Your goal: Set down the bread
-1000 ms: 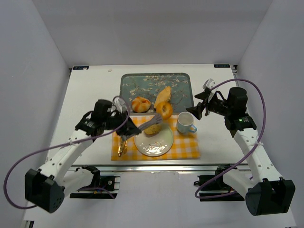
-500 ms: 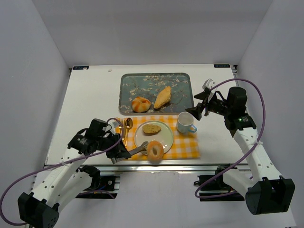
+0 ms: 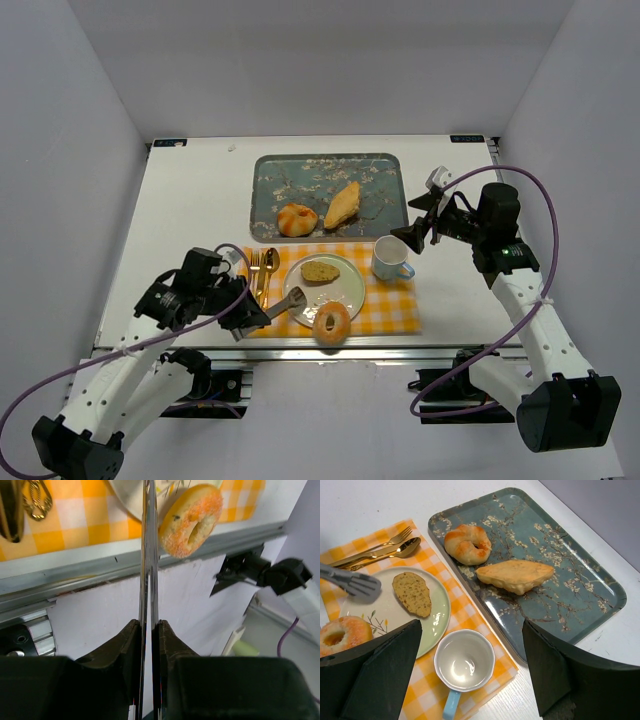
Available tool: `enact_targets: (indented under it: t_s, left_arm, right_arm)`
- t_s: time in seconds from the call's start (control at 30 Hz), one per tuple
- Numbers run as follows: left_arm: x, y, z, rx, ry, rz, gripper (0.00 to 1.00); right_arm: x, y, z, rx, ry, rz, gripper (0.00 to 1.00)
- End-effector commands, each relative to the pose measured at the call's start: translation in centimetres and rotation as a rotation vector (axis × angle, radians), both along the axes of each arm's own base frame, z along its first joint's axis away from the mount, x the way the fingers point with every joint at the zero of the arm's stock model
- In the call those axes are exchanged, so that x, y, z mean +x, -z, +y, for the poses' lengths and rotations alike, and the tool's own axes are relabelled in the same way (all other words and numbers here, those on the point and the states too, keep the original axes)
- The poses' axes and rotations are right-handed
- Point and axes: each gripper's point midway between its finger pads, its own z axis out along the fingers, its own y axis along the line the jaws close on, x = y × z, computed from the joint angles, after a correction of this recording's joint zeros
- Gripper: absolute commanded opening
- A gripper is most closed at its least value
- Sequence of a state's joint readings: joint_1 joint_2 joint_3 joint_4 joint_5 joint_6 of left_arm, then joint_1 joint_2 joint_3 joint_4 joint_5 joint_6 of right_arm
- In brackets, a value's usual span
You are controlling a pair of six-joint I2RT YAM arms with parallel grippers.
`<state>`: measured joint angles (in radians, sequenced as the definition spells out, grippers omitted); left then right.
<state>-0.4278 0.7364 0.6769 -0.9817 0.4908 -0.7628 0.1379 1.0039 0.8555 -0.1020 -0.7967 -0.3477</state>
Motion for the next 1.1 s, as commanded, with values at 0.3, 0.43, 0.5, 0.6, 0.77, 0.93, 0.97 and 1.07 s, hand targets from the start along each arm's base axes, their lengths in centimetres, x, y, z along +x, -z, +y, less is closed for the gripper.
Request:
enact_targets:
  t_s: [0.3, 0.43, 0.5, 0.6, 0.77, 0.93, 0.97, 1.07]
  left_arm:
    - [3.4, -7.8, -0.1, -0.052, -0.081, -0.246, 0.07]
    - [2.2, -8.6, -0.7, -0.108, -0.025, -0.265, 0.04]
    - [2.7, -9.3, 0.4, -0.072, -0.087, -0.318, 0.01]
    - [4.9, -10.6, 2.5, 0.010, -0.220, -0.426, 0.00]
    - [10.4, -11.8, 4.0, 0.127, -0.342, -0.581, 0.00]
    - [16.9, -8.6, 7.4, 0.421, -0.414, -0.610, 0.00]
    - [17.7, -7.7, 8.2, 0.452, -0.418, -0.595, 0.00]
    - [20.4, -5.4, 12.6, 0.501, -0.482, -0.579, 0.00]
  right_arm:
    - [-0.4, -0.7, 0.3, 0.007, -0.031, -0.033, 0.86]
    - [-0.6, -0.5, 0.3, 0.008, -0.033, -0.026, 0.87]
    - [-0.7, -0.3, 0.4, 0.008, -0.038, -0.021, 0.87]
    - [-0.6, 0.1, 0.4, 0.014, -0.030, 0.002, 0.87]
    - [0.1, 0.2, 0.5, 0.034, 0.023, 0.042, 0.89]
    - [0.9, 0.1, -0.1, 0.006, 0.075, 0.019, 0.89]
    - [0.9, 0.1, -0.2, 0.001, 0.078, 0.014, 0.90]
    - [0.9, 0.5, -0.5, -0.012, 0.090, 0.015, 0.89]
